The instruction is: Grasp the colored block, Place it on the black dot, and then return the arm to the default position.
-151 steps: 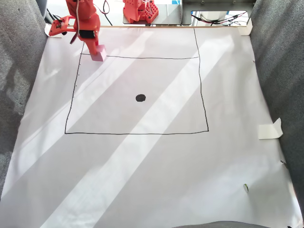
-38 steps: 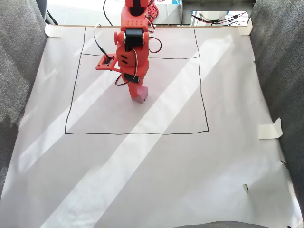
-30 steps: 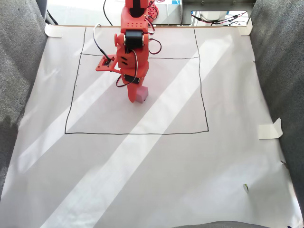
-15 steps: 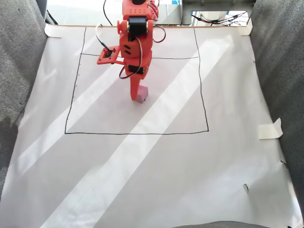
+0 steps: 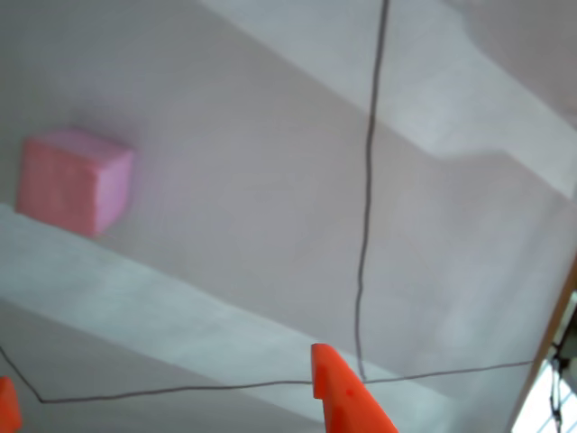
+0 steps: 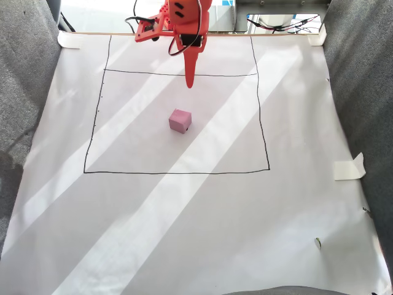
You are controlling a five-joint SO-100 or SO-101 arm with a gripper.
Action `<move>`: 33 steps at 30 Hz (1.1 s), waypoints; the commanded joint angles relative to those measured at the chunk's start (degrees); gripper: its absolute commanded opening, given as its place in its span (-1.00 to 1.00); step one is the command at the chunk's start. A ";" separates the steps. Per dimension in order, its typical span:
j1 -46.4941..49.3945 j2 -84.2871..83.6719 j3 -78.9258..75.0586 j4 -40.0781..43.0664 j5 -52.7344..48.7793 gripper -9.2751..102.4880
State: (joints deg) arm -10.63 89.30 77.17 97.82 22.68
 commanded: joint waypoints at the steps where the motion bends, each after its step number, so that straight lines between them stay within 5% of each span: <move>1: 0.70 11.95 10.72 -3.87 -1.23 -0.17; 13: 8.61 48.87 41.57 -25.22 -7.91 -0.83; 33: 8.00 98.00 68.47 -28.74 -13.10 -0.84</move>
State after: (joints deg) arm -2.90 186.50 145.81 68.91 9.32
